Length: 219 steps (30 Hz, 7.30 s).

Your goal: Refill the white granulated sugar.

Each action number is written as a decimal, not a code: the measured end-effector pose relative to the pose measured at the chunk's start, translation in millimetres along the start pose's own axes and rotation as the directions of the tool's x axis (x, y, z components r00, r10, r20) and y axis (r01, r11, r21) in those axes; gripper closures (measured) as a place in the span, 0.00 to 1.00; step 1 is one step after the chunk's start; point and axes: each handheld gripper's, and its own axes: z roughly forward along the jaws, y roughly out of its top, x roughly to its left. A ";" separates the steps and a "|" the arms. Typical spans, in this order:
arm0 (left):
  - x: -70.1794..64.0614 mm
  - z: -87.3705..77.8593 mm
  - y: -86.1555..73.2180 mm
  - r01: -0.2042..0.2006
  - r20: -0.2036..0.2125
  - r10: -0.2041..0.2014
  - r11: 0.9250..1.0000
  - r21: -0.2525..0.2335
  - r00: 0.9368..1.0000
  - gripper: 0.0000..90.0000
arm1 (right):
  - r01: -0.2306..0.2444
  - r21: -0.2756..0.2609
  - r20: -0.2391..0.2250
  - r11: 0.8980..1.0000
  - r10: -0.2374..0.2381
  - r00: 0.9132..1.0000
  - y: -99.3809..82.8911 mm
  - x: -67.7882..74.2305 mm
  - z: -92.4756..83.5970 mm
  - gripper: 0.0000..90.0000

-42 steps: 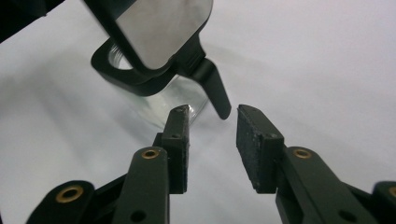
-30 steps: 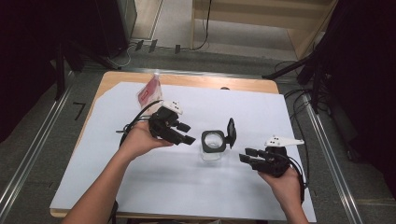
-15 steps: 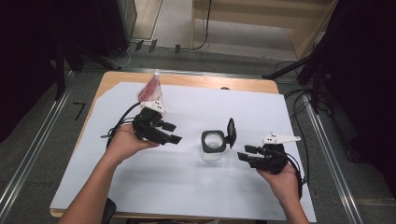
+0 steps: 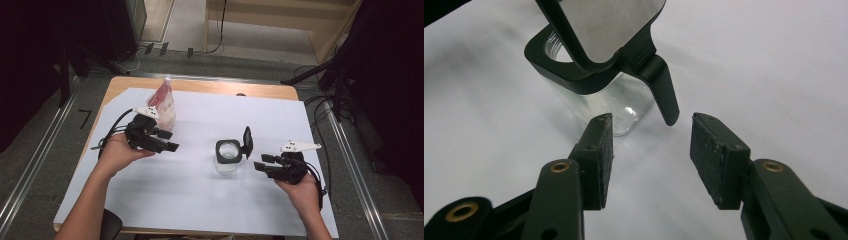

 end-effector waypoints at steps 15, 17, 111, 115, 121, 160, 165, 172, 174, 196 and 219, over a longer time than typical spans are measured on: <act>17.9 -47.1 -19.2 0.083 -0.086 -0.088 0.995 -0.061 0.992 0.47 | -0.002 0.012 0.007 1.000 0.002 1.000 1.8 -3.7 2.8 0.57; 21.1 -50.4 -21.8 0.102 -0.122 -0.111 0.992 -0.076 0.986 0.47 | -0.001 0.012 0.007 1.000 0.001 1.000 1.9 -3.8 3.4 0.57; -5.9 -47.3 52.2 0.075 -0.027 -0.080 0.985 -0.157 0.996 1.00 | 0.165 0.074 -0.160 0.984 -0.151 0.975 22.2 119.7 56.2 0.66; -11.8 -47.6 53.3 0.056 -0.024 -0.060 0.987 -0.150 0.998 1.00 | 0.161 0.072 -0.159 0.984 -0.148 0.976 26.5 121.4 67.2 0.65; -15.5 -47.8 53.2 0.038 -0.014 -0.041 0.989 -0.146 0.999 1.00 | 0.157 0.064 -0.151 0.985 -0.146 0.978 34.8 124.0 82.2 0.66; -19.5 -62.9 36.7 0.108 0.138 -0.097 0.991 -0.077 0.986 1.00 | 0.142 -0.010 -0.081 0.990 -0.143 0.986 48.1 149.8 186.0 0.61; -15.8 -65.7 34.7 0.180 0.214 -0.161 0.981 -0.073 0.964 1.00 | 0.150 -0.054 -0.022 0.987 -0.151 0.988 44.4 147.3 183.1 0.61; -11.3 -61.1 33.3 0.207 0.228 -0.183 0.975 -0.086 0.956 1.00 | 0.207 -0.110 0.025 0.972 -0.206 0.978 41.8 152.0 176.7 0.65; -11.5 -59.4 33.8 0.201 0.221 -0.177 0.975 -0.092 0.959 1.00 | 0.233 -0.106 0.024 0.967 -0.232 0.973 40.8 154.9 176.3 0.65; -17.9 -25.0 35.6 0.051 0.125 -0.026 0.978 -0.201 0.992 0.93 | 0.244 -0.110 -0.078 0.964 -0.253 0.964 36.1 174.8 158.6 0.65; -19.7 3.4 36.0 0.194 0.180 -0.163 0.966 -0.169 0.970 0.93 | 0.121 -0.087 -0.158 0.989 -0.134 0.978 37.7 172.9 159.3 0.64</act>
